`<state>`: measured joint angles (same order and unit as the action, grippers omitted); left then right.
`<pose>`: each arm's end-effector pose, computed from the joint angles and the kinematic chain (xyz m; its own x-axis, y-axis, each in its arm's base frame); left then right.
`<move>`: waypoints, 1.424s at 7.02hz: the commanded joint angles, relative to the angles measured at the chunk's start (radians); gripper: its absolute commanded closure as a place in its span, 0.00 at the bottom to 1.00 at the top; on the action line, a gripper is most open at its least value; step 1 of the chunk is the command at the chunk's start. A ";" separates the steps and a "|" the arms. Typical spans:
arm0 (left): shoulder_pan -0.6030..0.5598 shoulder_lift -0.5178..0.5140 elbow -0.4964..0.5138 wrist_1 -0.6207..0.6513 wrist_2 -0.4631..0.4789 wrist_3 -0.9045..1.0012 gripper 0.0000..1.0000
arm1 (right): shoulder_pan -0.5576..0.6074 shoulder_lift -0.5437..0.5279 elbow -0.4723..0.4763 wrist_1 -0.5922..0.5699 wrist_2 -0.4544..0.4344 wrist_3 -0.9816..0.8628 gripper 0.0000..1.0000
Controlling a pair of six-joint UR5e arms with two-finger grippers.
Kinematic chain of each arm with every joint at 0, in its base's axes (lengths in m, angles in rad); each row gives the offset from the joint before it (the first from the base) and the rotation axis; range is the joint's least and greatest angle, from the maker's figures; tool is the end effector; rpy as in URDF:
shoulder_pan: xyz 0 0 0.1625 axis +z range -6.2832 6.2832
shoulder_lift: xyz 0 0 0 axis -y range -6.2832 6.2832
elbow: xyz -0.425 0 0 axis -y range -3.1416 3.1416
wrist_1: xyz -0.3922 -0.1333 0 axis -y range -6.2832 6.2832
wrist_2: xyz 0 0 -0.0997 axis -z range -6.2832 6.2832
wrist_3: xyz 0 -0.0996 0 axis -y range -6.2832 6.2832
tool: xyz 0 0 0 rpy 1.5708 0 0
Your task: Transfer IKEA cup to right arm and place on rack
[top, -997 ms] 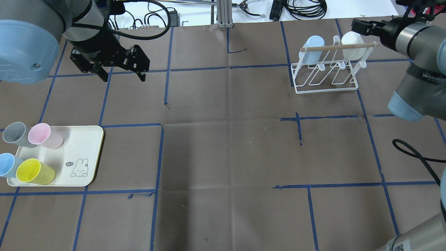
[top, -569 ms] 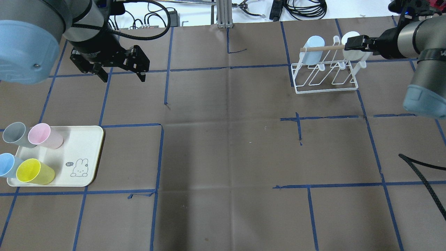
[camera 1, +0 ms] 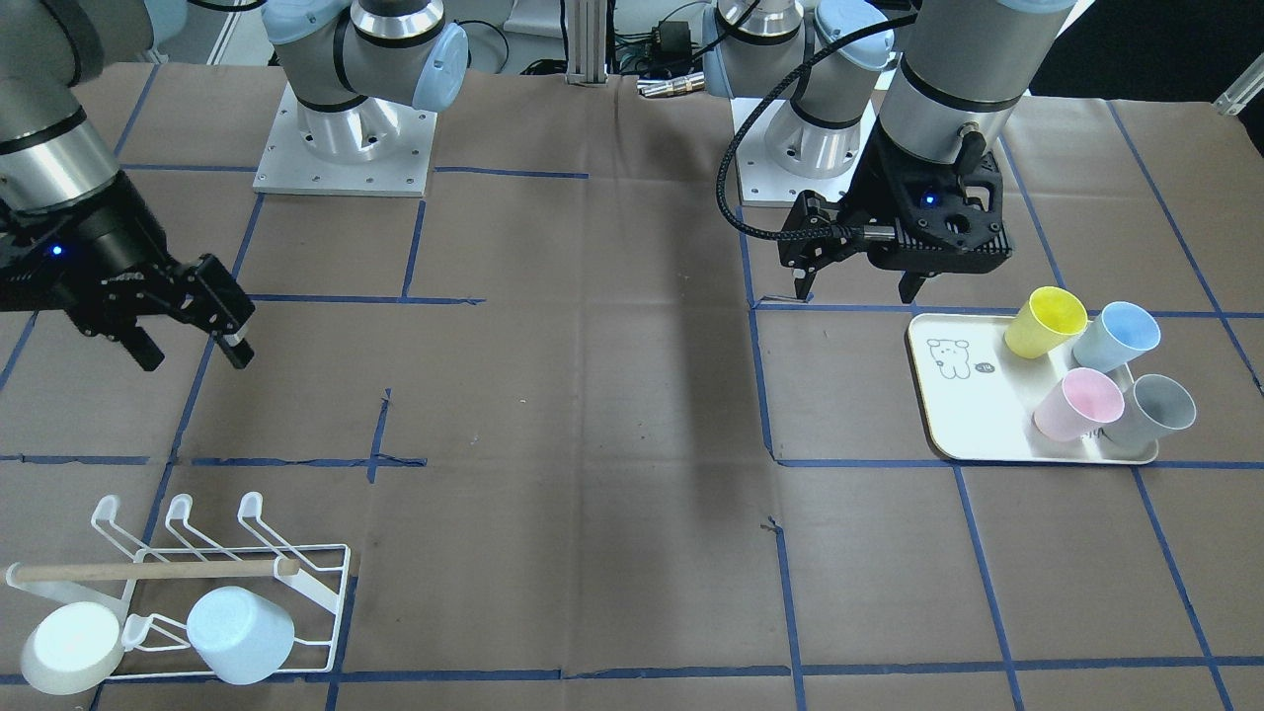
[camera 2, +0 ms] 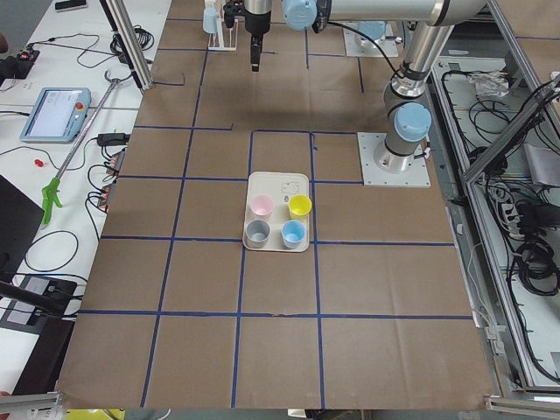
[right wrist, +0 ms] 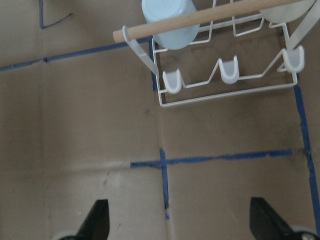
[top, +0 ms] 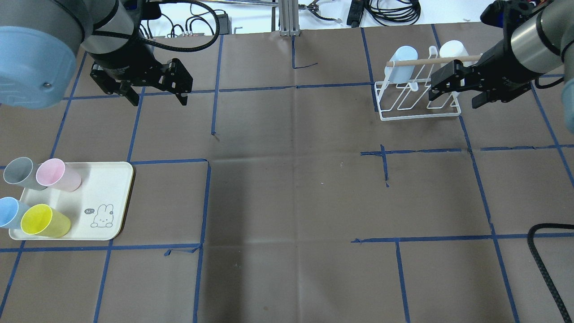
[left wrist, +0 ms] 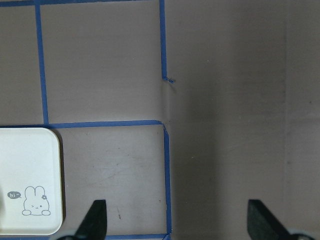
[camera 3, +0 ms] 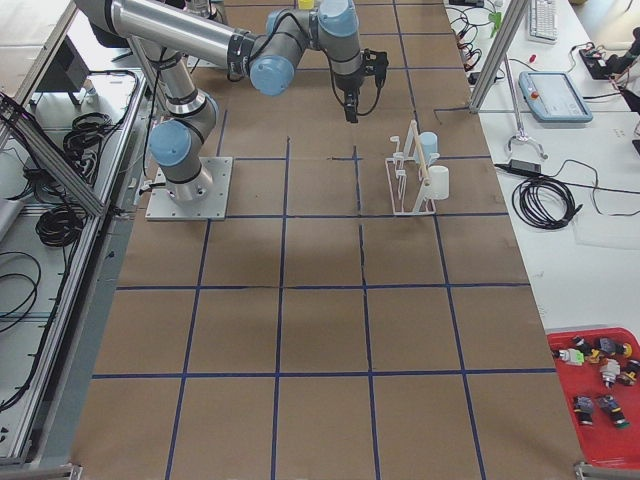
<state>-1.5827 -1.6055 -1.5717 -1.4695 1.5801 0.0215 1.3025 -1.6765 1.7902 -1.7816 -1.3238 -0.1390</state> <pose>-0.1385 -0.5111 0.4804 -0.9994 0.0327 -0.0107 0.0334 0.9973 -0.0654 0.0318 -0.4790 0.4542 -0.9687 0.0990 -0.2276 0.1309 0.9829 -0.1297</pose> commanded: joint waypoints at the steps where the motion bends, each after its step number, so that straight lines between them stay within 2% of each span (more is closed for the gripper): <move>1: 0.000 0.003 0.001 0.000 0.000 0.000 0.00 | 0.036 -0.014 -0.107 0.259 -0.018 -0.001 0.00; 3: 0.001 0.001 0.001 0.000 0.000 0.000 0.00 | 0.136 0.033 -0.132 0.274 -0.041 0.004 0.00; 4: 0.000 0.001 0.001 0.000 0.000 0.000 0.00 | 0.224 0.123 -0.209 0.274 -0.079 0.013 0.00; 5: 0.000 0.003 -0.001 0.000 0.000 0.000 0.00 | 0.319 0.203 -0.310 0.280 -0.188 0.072 0.00; 6: 0.000 0.003 0.001 0.000 -0.002 0.000 0.00 | 0.389 0.228 -0.337 0.268 -0.219 0.204 0.00; 7: 0.000 0.003 0.001 0.000 -0.002 0.000 0.00 | 0.402 0.233 -0.321 0.207 -0.218 0.258 0.00; 8: 0.000 0.003 0.001 0.000 -0.002 0.000 0.00 | 0.400 0.221 -0.263 0.171 -0.213 0.256 0.00; 10: 0.000 0.004 0.001 0.000 -0.003 0.000 0.00 | 0.385 0.143 -0.162 0.151 -0.216 0.246 0.00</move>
<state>-1.5831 -1.6020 -1.5708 -1.4696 1.5781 0.0215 1.6953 -1.4888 1.5711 -1.6184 -1.5382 0.1082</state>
